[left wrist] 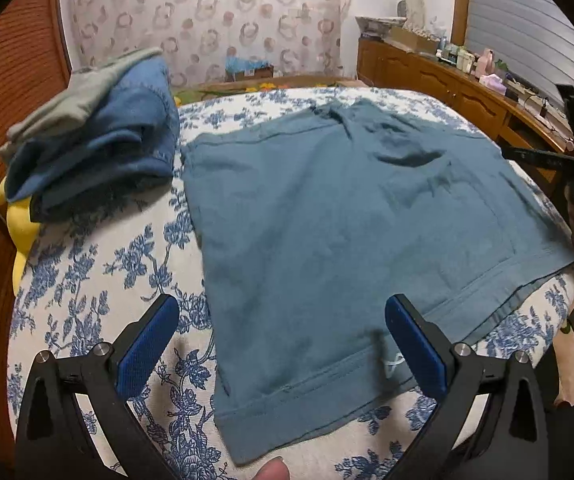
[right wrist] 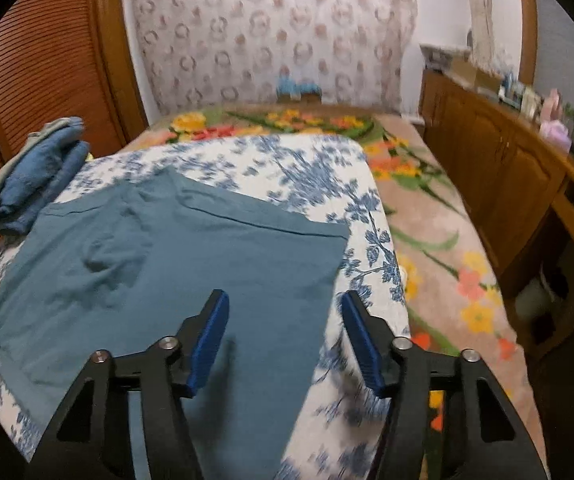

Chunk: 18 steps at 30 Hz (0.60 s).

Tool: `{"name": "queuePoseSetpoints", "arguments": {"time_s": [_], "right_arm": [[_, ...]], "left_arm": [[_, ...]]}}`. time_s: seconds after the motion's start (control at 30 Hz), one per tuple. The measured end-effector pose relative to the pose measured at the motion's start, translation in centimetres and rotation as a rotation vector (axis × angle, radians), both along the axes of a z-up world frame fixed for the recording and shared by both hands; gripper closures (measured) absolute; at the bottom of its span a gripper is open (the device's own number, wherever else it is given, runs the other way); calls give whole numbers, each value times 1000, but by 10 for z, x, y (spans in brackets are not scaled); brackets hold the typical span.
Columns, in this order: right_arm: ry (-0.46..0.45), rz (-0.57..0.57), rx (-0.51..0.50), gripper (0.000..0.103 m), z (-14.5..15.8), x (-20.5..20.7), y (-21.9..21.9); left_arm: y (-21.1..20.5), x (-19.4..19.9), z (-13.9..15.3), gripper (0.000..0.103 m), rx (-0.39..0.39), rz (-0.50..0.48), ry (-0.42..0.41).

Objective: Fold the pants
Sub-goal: 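Move the left gripper to the teal shorts' leg hem and grasp it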

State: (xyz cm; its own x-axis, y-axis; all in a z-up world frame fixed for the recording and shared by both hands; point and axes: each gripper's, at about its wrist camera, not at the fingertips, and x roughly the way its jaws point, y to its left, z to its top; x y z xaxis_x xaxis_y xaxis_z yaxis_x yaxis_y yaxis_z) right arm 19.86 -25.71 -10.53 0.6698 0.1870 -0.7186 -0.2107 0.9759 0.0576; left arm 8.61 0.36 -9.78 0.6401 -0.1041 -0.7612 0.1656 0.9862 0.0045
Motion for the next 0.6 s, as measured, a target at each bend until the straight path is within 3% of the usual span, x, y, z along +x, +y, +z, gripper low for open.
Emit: {"name": "queuePoseSetpoints", "arguments": {"time_s": [0.3, 0.43, 0.57, 0.6], "right_arm": [[75, -87, 47, 66, 18, 30, -3], [81, -65, 97, 80, 19, 34, 0], [80, -49, 76, 100, 25, 28, 4], [68, -60, 53, 101, 25, 29, 0]], "left_arm": [[8, 4, -14, 0, -8, 17, 45], [11, 2, -18, 0, -11, 18, 47], [14, 1, -16, 0, -23, 19, 47], [15, 1, -16, 0, -25, 20, 46]]}}
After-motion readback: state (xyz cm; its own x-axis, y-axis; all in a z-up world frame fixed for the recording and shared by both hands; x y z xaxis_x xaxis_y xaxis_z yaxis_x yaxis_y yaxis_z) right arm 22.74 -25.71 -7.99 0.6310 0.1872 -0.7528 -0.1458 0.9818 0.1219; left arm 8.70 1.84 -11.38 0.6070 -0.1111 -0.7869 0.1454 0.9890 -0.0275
